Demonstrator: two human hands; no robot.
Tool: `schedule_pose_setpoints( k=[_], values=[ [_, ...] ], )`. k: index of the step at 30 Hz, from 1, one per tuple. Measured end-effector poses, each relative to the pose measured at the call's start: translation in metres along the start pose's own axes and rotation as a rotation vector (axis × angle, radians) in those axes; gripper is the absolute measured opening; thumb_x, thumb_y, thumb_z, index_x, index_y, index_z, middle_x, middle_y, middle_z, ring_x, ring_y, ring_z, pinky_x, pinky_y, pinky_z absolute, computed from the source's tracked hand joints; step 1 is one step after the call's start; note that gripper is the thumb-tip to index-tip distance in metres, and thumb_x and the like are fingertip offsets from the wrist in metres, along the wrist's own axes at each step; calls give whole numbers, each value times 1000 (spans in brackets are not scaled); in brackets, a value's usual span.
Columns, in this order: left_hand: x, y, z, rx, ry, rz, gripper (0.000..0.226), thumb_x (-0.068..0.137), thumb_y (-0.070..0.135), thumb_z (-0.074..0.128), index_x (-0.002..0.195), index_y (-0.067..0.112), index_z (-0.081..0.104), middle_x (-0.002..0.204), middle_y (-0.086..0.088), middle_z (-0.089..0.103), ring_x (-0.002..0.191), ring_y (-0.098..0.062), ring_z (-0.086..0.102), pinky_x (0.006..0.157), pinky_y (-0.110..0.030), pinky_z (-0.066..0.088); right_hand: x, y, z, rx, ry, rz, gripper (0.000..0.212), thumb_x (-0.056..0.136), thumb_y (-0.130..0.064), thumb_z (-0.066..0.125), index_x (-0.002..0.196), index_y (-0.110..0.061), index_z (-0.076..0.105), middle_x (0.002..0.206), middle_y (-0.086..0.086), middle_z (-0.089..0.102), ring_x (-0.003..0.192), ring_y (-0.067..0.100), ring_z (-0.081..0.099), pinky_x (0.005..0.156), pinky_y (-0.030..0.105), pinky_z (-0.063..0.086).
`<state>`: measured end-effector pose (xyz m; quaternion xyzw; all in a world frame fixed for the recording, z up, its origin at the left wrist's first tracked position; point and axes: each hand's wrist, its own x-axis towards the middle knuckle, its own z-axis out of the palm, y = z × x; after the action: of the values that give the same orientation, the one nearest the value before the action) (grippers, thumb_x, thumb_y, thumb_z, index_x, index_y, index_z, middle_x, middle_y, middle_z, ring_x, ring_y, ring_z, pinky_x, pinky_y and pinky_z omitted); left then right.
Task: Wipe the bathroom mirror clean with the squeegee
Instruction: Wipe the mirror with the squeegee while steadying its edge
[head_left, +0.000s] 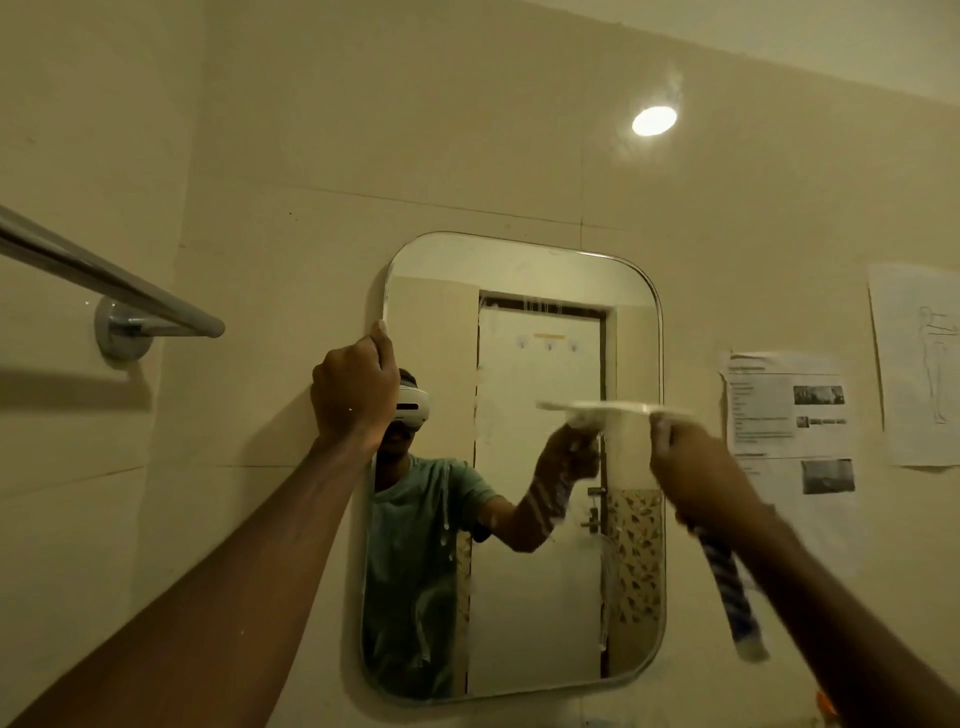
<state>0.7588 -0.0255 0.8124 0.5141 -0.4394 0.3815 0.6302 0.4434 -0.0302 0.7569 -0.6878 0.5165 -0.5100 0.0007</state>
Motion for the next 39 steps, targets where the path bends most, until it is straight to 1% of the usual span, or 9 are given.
schedule_pose_setpoints(
  k=[5, 9, 12, 15, 19, 24, 31, 36, 39],
  values=[
    [-3, 2, -4, 14, -27, -29, 61, 103, 35, 28, 67, 0, 63, 59, -18, 64, 51, -34, 60, 49, -32, 46, -2, -11, -5, 11, -25, 10, 47, 104, -38, 29, 75, -12, 55, 55, 2, 51, 39, 9, 44, 38, 21, 42],
    [-3, 1, -1, 20, 0, -24, 60, 102, 35, 30, 66, 1, 63, 57, -16, 63, 46, -28, 55, 49, -26, 35, 72, -62, -56, -6, 121, -14, 49, 104, -42, 31, 73, -10, 51, 60, 5, 53, 42, 14, 50, 37, 22, 40],
    [-4, -1, 2, 24, 5, -25, 60, 102, 36, 29, 68, 1, 63, 58, -15, 63, 47, -25, 54, 50, -24, 32, 100, -78, -73, 2, 101, 12, 41, 103, -40, 32, 76, -12, 47, 66, 6, 52, 46, 15, 50, 32, 18, 38],
    [-3, 0, 1, 19, 0, -45, 60, 103, 37, 28, 68, 1, 63, 58, -14, 63, 49, -27, 57, 50, -22, 31, 84, -61, -57, -35, 63, -3, 40, 103, -39, 32, 75, -14, 47, 64, 7, 54, 43, 15, 51, 28, 17, 37],
    [-6, 6, -1, -2, -25, -72, 61, 102, 38, 27, 72, 0, 65, 61, -16, 64, 53, -30, 60, 52, -31, 44, 23, -9, -4, 19, 42, -61, 43, 104, -38, 28, 78, -15, 55, 57, 4, 55, 41, 11, 48, 38, 23, 42],
    [-15, 7, -4, 23, -12, -109, 60, 103, 37, 28, 68, 2, 63, 55, -5, 54, 47, -16, 47, 45, -19, 25, 9, -5, -2, -39, -10, -61, 47, 104, -38, 30, 73, -14, 57, 55, 2, 56, 37, 7, 49, 38, 21, 41],
    [-22, 6, -1, 36, 10, -147, 59, 103, 38, 30, 64, 6, 61, 51, 3, 45, 41, -9, 39, 45, -17, 24, 111, -60, -61, 49, 156, -22, 44, 103, -39, 33, 77, -9, 53, 61, 6, 57, 39, 15, 55, 36, 22, 41],
    [-26, 4, 2, 44, 17, -161, 61, 103, 39, 28, 65, 5, 62, 53, 1, 45, 46, -16, 42, 51, -22, 28, 51, -5, -10, 74, 114, -54, 45, 103, -40, 27, 79, -13, 54, 56, 2, 55, 36, 8, 48, 33, 18, 40],
    [-30, 4, 2, 39, 19, -158, 62, 103, 39, 28, 65, 4, 62, 52, 1, 44, 44, -15, 42, 48, -20, 26, -8, 27, 18, 41, 70, -40, 52, 103, -43, 25, 75, -15, 57, 56, 5, 60, 42, 12, 57, 41, 29, 51]
  ],
)
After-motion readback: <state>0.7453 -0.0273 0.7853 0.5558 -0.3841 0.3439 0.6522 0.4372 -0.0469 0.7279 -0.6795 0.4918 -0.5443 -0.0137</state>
